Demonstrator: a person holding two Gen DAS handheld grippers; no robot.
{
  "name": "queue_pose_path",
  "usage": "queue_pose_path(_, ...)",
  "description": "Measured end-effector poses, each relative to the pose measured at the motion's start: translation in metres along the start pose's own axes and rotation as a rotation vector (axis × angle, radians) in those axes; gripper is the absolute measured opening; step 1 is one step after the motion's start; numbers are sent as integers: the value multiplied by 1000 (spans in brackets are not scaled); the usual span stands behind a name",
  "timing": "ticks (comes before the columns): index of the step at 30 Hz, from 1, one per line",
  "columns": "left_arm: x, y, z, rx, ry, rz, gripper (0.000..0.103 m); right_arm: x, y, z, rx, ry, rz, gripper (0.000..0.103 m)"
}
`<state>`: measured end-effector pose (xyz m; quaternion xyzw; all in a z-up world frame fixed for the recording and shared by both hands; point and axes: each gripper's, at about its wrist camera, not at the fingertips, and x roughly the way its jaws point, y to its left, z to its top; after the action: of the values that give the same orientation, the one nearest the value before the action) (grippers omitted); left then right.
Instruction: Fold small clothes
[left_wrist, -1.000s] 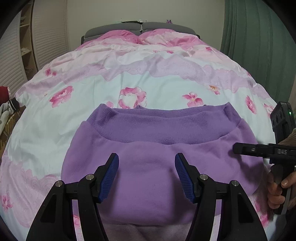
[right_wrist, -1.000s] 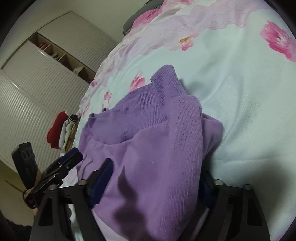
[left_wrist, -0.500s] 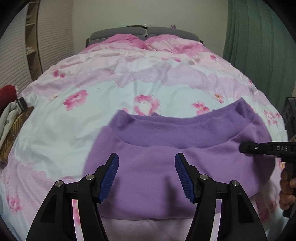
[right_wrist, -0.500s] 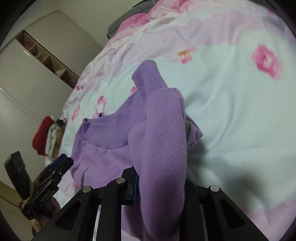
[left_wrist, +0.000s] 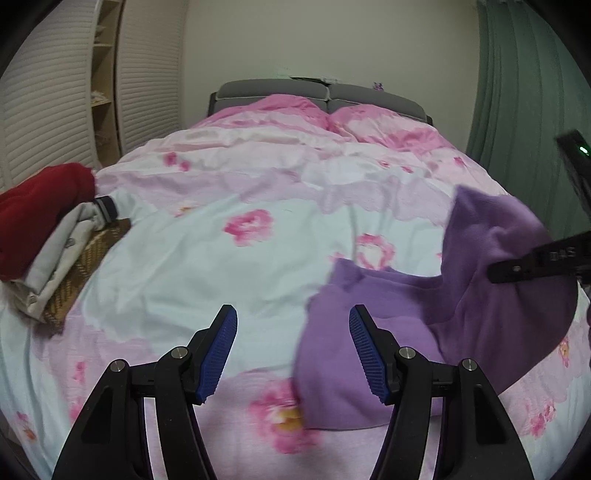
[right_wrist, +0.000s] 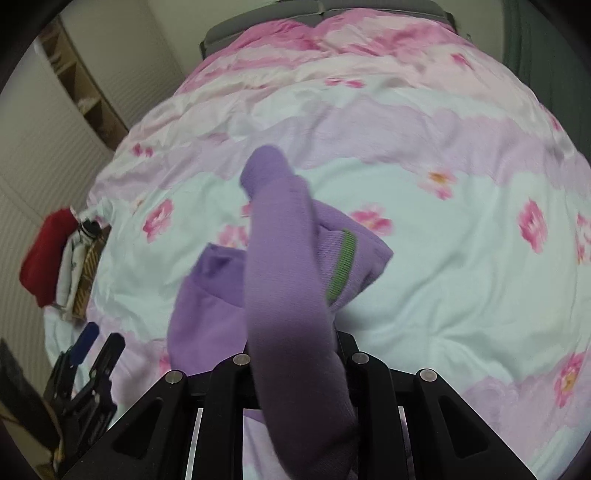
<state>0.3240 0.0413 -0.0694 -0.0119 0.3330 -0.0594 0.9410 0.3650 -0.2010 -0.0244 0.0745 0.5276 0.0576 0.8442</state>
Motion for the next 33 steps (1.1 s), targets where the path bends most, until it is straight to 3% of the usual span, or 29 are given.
queue_pose_path(8, -5, 47, -7, -43, 10, 33, 62, 69, 85, 5, -129, 180, -37, 32)
queue_pose_path(13, -1, 62, -13, -58, 21, 41, 62, 89, 93, -1, -137, 199, 85, 59)
queue_pose_path(18, 6, 63, -18, -63, 43, 31, 62, 87, 85, -5, -95, 189, 212, 68)
queue_pose_path(21, 3, 58, -17, -53, 39, 23, 62, 69, 80, -4, -68, 165, 267, 68)
queue_pose_path(28, -21, 28, -7, -14, 6, -30, 62, -15, 56, -3, -62, -3, 407, 68)
queue_pose_path(33, -42, -2, -9, 11, -13, -99, 63, -46, 25, -28, -107, -108, 338, 68)
